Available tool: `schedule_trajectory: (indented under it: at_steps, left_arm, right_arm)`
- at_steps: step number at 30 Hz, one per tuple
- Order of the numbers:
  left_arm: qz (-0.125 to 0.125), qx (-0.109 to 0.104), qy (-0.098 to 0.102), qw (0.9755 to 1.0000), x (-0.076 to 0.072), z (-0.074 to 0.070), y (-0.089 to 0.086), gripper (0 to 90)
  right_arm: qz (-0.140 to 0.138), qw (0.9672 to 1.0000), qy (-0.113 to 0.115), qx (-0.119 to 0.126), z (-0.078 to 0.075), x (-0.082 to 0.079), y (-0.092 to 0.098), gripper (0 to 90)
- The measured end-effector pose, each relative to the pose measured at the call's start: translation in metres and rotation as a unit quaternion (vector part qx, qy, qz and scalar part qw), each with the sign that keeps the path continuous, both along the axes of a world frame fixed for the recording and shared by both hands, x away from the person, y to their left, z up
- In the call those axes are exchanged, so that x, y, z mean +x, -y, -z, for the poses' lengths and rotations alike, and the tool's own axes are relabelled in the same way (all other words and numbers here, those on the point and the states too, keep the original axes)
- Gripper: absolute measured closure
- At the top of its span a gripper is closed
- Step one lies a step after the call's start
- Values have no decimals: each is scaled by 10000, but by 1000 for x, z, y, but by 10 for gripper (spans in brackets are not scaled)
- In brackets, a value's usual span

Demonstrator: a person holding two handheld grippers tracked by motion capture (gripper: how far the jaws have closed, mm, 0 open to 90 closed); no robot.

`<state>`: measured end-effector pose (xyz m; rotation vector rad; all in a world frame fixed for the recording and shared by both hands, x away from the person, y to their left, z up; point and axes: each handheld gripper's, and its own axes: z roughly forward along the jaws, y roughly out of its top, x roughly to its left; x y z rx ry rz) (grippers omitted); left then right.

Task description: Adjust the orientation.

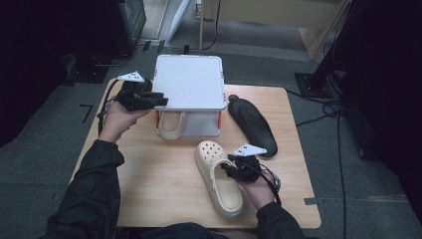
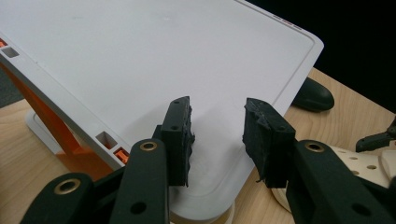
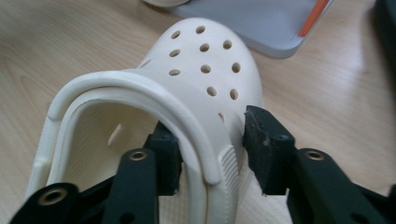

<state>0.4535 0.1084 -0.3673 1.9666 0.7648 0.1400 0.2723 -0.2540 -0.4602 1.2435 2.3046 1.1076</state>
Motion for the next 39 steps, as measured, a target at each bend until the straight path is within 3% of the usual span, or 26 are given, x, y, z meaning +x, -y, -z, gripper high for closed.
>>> schedule_trajectory:
  at_steps: [7, 10, 14, 21, 31, 39]
  left_arm:
    - [2, -2, 1, 10000, 0, 0, 0, 624]
    - [1, 1, 4, 10000, 0, 0, 0, 624]
    - [2, 4, 6, 10000, 0, 0, 0, 624]
    - [0, 18, 7, 10000, 0, 0, 0, 626]
    - [-44, 36, 13, 10000, -1, 0, 2, 630]
    - [-17, 104, 59, 9999, -2, -1, 5, 630]
  right_arm:
    - [164, 9995, 246, -120, -10, 3, 1, 735]
    - [208, 9993, 302, -57, -13, 5, -1, 745]
    - [211, 9982, 508, -231, -22, 11, -8, 745]
    - [278, 9975, 633, -141, -31, 25, -14, 746]
    - [282, 9975, 591, -267, -27, 57, -27, 744]
    - [421, 9966, 598, -383, -22, 73, -33, 743]
